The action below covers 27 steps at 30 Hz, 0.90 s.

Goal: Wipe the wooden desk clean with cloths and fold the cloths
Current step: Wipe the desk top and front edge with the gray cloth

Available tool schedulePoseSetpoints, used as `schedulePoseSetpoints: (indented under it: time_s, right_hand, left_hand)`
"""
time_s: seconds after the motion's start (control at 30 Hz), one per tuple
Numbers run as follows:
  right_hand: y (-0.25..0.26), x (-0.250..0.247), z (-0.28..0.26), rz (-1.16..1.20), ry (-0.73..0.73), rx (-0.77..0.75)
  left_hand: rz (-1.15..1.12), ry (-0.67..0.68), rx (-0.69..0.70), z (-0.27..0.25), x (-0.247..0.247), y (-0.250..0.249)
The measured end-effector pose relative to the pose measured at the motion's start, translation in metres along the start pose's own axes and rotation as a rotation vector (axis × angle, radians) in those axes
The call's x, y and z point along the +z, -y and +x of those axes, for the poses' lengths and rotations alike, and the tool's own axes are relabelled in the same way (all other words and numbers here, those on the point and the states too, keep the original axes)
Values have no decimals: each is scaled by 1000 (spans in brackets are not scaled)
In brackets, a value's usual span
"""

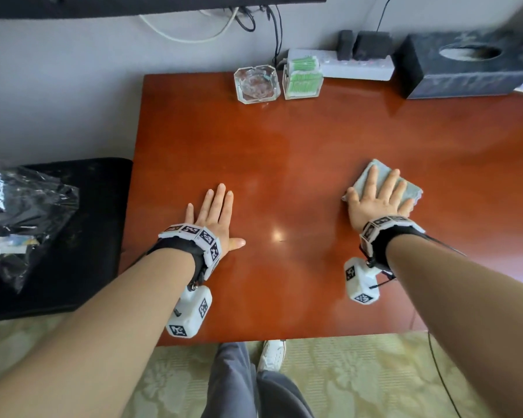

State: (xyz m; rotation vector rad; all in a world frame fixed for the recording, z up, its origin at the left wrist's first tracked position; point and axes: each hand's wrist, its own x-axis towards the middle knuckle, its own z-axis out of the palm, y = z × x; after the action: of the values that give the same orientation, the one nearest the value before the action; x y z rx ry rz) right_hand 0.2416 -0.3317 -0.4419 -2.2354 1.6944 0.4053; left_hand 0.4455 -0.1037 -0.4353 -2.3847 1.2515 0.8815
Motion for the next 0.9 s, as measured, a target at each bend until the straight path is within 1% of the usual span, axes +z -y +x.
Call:
schedulePoseSetpoints:
  time_s: [0.03, 0.07, 0.2, 0.27, 0.37, 0.47, 0.53, 0.67, 0.77, 0.83, 0.9]
  right_hand:
    - [11, 3, -3, -1, -7, -11]
    - [23, 7, -8, -13, -10, -54]
    - [82, 31, -46, -113, -10, -379]
    - [106, 43, -70, -133, 15, -504]
    - [113, 50, -80, -134, 44, -579]
    - [94, 42, -59, -185, 78, -630]
    - [75, 29, -40, -162, 93, -569]
    - [22, 5, 4, -53, 47, -292]
    - [-21, -14, 26, -7, 38, -105]
    - [-30, -21, 31, 14, 29, -29]
    - [-19, -21, 27, 48, 17, 3]
  left_hand:
    - [-1, -3, 0, 0, 0, 0]
    - [-3, -5, -1, 0, 0, 0]
    - [1, -8, -19, 1, 1, -1]
    - [7, -29, -31, 1, 3, -2]
    - [16, -45, -37, 1, 3, -2]
    - [-10, -12, -28, 0, 1, -1]
    - [-17, 7, -17, -1, -1, -1]
    - [-4, 19, -7, -2, -2, 1]
    - [-8, 12, 6, -1, -1, 2]
    - [-21, 9, 9, 1, 0, 3]
    - [-24, 6, 13, 1, 1, 3]
